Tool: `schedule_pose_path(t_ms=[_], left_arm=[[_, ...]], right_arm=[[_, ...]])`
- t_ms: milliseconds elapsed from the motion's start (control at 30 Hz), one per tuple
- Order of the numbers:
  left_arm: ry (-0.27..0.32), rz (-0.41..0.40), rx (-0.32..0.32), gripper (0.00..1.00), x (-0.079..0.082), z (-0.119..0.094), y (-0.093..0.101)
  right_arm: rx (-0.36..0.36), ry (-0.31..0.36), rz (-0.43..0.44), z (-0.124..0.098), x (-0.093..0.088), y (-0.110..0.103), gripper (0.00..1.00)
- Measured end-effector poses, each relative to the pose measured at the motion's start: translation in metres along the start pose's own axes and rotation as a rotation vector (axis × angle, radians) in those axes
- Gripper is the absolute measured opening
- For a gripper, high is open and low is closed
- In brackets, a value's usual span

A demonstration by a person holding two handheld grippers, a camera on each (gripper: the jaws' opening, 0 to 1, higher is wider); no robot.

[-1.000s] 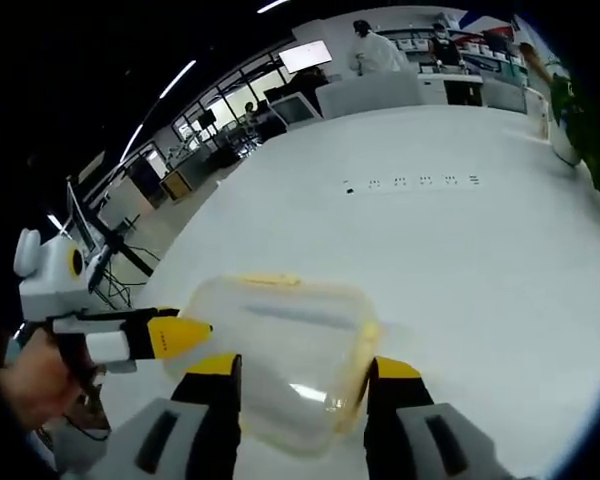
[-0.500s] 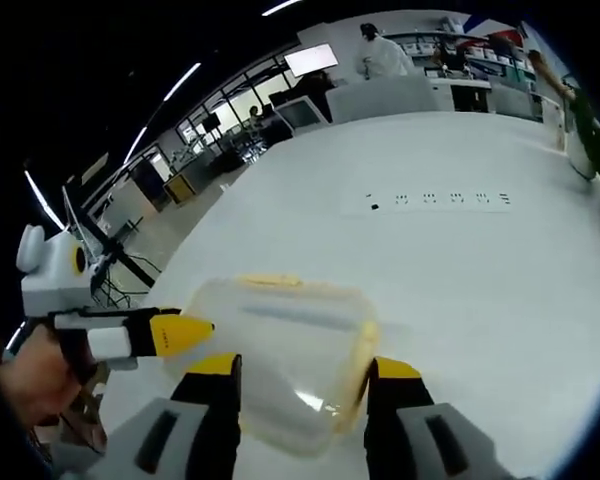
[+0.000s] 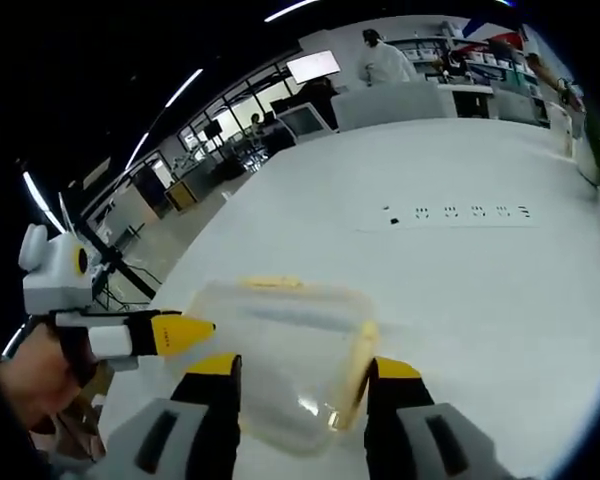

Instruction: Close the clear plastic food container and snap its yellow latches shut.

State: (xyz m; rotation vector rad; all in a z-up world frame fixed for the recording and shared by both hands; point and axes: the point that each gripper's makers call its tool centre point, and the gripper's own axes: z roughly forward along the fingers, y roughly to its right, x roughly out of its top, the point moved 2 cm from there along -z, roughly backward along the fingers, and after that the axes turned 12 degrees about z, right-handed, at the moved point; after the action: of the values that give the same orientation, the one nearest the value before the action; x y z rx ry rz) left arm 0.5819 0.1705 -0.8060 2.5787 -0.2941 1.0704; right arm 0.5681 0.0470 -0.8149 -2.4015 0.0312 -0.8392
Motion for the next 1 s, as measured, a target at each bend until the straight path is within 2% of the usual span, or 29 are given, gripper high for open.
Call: schedule_pose_path(t_ms=[167,367,433,567,600,633,700,767,800,833,867,933,967,1000], left_arm=[[-0.009,-0.003,0.005,0.41,0.000,-0.001,-0.002],[0.002,0.017,-0.003,0.42,-0.001,-0.003,-0.003],[0.021,0.050,0.004,0.42,0.000,-0.003,-0.003],[0.040,0.026,-0.003,0.42,0.001,-0.005,-0.006],[0.058,0.019,0.002,0.44,0.001,-0.007,-0.009],[0.106,0.004,0.021,0.47,0.005,-0.008,-0.015],[0.160,-0.055,0.007,0.51,0.008,-0.011,-0.017],[0.197,-0.066,0.002,0.54,0.009,-0.014,-0.022],[0.217,-0.082,-0.002,0.60,0.009,-0.016,-0.024],[0.218,-0.077,-0.003,0.67,0.007,-0.017,-0.026],[0.237,-0.071,-0.002,0.78,0.007,-0.018,-0.027],[0.245,-0.067,-0.016,0.95,0.006,-0.020,-0.027],[0.253,-0.059,-0.017,0.99,0.006,-0.022,-0.027],[0.254,-0.043,-0.023,0.99,0.005,-0.024,-0.027]], right_arm=[[0.005,0.011,0.005,0.001,0.000,-0.001,0.49],[0.000,0.033,0.056,0.000,0.003,0.002,0.47],[-0.012,0.065,0.065,-0.001,0.007,0.004,0.50],[-0.010,0.105,0.097,-0.004,0.014,0.006,0.55],[-0.010,0.113,0.098,-0.004,0.014,0.007,0.58],[-0.007,0.122,0.101,-0.004,0.015,0.008,0.60],[0.009,0.128,0.110,-0.003,0.014,0.007,0.68],[0.021,0.130,0.104,-0.002,0.013,0.006,0.75],[0.059,0.110,0.092,-0.001,0.009,0.001,0.72],[0.063,0.108,0.088,-0.001,0.008,0.000,0.71],[0.063,0.109,0.077,-0.001,0.007,-0.002,0.74],[0.074,0.123,0.039,0.000,0.007,-0.007,0.91],[0.081,0.130,0.032,0.000,0.007,-0.010,0.99],[0.085,0.141,0.027,0.000,0.008,-0.011,0.99]])
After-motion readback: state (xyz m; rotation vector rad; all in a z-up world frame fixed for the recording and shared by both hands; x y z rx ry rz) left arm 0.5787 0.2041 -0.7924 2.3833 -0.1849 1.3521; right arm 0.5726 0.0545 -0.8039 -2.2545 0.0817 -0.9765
